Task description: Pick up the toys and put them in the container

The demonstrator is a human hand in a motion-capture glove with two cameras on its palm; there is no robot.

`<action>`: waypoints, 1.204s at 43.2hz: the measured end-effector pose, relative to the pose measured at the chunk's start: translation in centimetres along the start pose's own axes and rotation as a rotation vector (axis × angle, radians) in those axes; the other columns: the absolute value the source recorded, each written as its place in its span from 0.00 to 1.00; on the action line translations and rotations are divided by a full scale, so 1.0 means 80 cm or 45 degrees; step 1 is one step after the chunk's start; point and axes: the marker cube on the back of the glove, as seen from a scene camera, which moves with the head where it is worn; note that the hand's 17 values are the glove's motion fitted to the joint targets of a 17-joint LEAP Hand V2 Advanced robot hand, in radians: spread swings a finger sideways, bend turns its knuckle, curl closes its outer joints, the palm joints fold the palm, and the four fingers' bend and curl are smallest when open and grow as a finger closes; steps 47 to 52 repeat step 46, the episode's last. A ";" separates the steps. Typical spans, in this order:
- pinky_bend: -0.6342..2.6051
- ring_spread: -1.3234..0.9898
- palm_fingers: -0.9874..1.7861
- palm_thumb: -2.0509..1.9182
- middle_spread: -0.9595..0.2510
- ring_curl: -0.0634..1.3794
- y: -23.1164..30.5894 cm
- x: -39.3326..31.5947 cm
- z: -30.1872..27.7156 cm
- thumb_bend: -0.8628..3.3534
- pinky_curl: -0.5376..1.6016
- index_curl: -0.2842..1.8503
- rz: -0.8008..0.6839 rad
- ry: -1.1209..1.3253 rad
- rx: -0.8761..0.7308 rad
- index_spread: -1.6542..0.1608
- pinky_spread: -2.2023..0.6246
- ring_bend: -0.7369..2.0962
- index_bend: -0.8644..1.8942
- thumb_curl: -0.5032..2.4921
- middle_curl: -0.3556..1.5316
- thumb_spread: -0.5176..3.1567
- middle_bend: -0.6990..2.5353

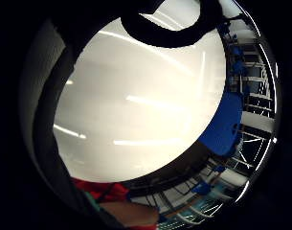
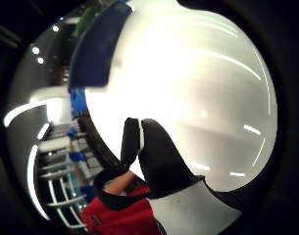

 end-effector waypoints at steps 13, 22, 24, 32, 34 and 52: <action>0.41 0.57 0.29 0.50 0.75 0.19 0.014 0.005 -0.006 0.19 0.40 0.28 0.021 -0.008 0.020 0.73 0.80 0.32 0.37 0.24 0.31 0.46 0.25; 0.41 0.57 0.29 0.50 0.75 0.19 0.023 0.001 -0.009 0.19 0.41 0.28 0.019 -0.007 0.039 0.73 0.80 0.31 0.37 0.24 0.30 0.46 0.25; 0.41 0.57 0.29 0.50 0.75 0.18 0.025 -0.001 -0.010 0.19 0.41 0.28 0.023 -0.007 0.040 0.73 0.80 0.32 0.37 0.24 0.30 0.46 0.25; 0.41 0.57 0.29 0.50 0.75 0.18 0.029 -0.007 -0.014 0.19 0.41 0.28 0.044 -0.019 0.060 0.73 0.80 0.32 0.38 0.24 0.30 0.46 0.25; 0.40 0.57 0.29 0.50 0.75 0.18 0.030 -0.009 -0.016 0.19 0.41 0.28 0.047 -0.030 0.073 0.73 0.80 0.32 0.37 0.24 0.30 0.46 0.26; 0.40 0.57 0.30 0.50 0.75 0.18 0.042 -0.004 -0.031 0.19 0.41 0.29 0.045 -0.010 0.095 0.73 0.80 0.32 0.38 0.24 0.30 0.46 0.26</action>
